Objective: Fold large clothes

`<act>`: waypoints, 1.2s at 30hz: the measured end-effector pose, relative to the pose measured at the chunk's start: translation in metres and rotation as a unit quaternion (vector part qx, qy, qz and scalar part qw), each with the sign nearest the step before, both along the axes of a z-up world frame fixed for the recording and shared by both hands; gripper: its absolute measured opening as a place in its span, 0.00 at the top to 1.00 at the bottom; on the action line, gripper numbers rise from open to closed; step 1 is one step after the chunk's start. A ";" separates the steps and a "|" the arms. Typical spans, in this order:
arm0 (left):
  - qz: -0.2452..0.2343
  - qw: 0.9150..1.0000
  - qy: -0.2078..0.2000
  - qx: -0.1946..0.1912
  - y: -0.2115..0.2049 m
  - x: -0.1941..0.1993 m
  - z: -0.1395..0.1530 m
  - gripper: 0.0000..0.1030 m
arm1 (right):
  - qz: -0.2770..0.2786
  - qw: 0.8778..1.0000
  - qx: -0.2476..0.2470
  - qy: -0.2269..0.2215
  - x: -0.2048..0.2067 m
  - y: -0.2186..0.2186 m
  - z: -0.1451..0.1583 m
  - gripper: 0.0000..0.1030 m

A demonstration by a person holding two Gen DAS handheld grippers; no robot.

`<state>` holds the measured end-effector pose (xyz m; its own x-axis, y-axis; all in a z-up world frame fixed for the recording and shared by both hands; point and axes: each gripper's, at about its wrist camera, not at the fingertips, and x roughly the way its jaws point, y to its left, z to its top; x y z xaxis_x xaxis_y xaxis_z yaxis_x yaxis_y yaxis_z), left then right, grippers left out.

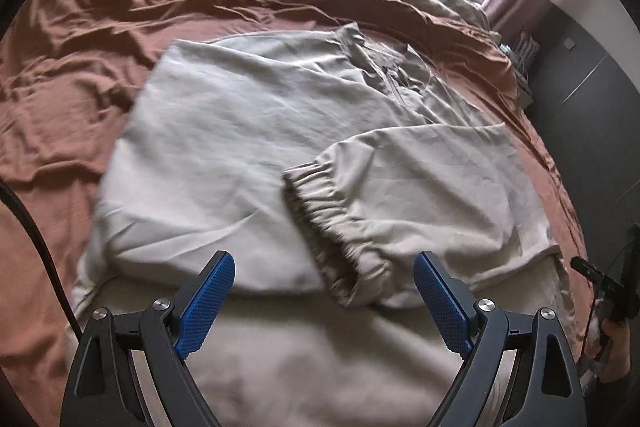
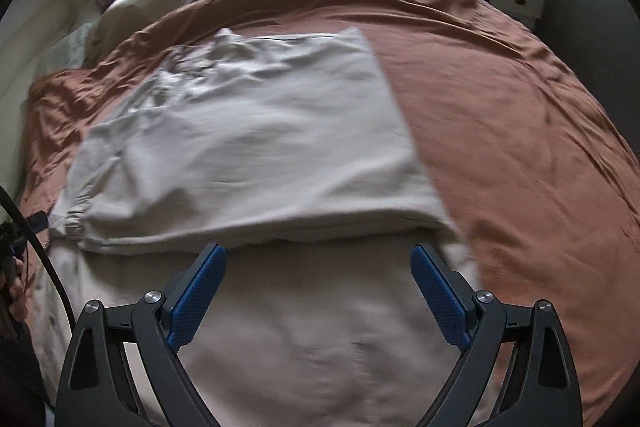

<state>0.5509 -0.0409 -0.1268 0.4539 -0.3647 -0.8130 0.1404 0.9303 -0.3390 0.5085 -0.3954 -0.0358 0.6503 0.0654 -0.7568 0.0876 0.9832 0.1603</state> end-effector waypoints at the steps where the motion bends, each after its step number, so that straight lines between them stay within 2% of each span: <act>1: -0.004 1.000 0.005 0.008 -0.005 0.004 -0.004 0.11 | -0.004 1.000 -0.005 0.005 -0.003 -0.004 -0.003 0.11; 4: -0.008 0.999 0.028 0.037 -0.018 0.014 -0.021 0.11 | -0.009 0.999 -0.028 0.024 -0.005 -0.011 -0.010 0.17; 7: -0.011 0.997 0.057 0.055 -0.026 0.021 -0.039 0.11 | -0.010 0.998 -0.039 0.038 -0.002 -0.015 -0.017 0.32; 11: -0.016 0.996 0.046 0.078 -0.036 0.026 -0.046 0.30 | -0.024 0.998 -0.040 0.044 0.006 -0.023 -0.023 0.46; 13: -0.026 0.995 0.041 0.090 -0.045 0.029 -0.044 0.47 | -0.031 0.998 -0.040 0.044 0.012 -0.026 -0.026 0.49; 16: -0.031 0.993 0.037 0.111 -0.054 0.037 -0.042 0.54 | -0.045 0.997 -0.038 0.047 0.019 -0.031 -0.031 0.52; 19: -0.027 0.993 0.042 0.112 -0.053 0.046 -0.045 0.56 | -0.050 0.997 -0.023 0.058 0.028 -0.038 -0.041 0.60; 26: -0.019 0.993 0.042 0.106 -0.043 0.043 -0.044 0.60 | -0.066 0.996 -0.008 0.054 0.030 -0.045 -0.044 0.60; 29: -0.035 0.994 0.024 0.103 -0.046 0.035 -0.029 0.59 | -0.061 0.996 0.004 0.059 0.022 -0.045 -0.041 0.59; 30: -0.038 0.994 0.013 0.099 -0.045 0.028 -0.020 0.59 | -0.059 0.997 0.006 0.056 0.018 -0.045 -0.038 0.56; 32: -0.041 0.995 -0.004 0.087 -0.042 0.018 -0.005 0.58 | -0.054 0.998 0.004 0.042 0.003 -0.045 -0.028 0.37; 33: -0.041 0.996 -0.016 0.078 -0.039 0.008 0.007 0.56 | -0.052 0.998 0.003 0.035 -0.003 -0.045 -0.023 0.35; 35: -0.037 0.996 -0.033 0.071 -0.033 -0.006 0.021 0.39 | -0.048 0.999 0.003 0.020 -0.020 -0.044 -0.012 0.29; 36: -0.035 0.996 -0.044 0.069 -0.030 -0.014 0.029 0.35 | -0.045 0.999 0.004 0.015 -0.027 -0.043 -0.008 0.26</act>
